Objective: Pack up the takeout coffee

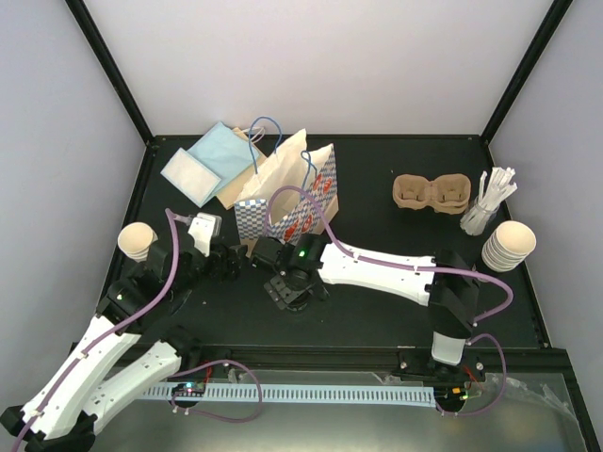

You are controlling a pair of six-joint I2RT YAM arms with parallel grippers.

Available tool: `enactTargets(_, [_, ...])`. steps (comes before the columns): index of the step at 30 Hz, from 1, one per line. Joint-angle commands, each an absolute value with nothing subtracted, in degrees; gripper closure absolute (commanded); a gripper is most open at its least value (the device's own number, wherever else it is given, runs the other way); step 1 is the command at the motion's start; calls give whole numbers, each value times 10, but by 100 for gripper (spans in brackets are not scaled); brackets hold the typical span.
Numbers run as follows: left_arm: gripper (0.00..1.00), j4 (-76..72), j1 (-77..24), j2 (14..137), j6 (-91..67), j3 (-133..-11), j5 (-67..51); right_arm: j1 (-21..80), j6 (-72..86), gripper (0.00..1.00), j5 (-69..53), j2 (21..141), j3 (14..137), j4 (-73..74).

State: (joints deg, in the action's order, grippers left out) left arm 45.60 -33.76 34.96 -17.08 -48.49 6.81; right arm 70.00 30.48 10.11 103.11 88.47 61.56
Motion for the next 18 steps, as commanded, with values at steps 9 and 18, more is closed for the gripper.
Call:
enactTargets(9, [1, 445, -334, 340, -162, -494, 69, 701, 300, 15, 97, 1064, 898, 614])
enactTargets(18, [1, 445, -333, 341, -161, -493, 71, 701, 297, 21, 97, 1062, 896, 622])
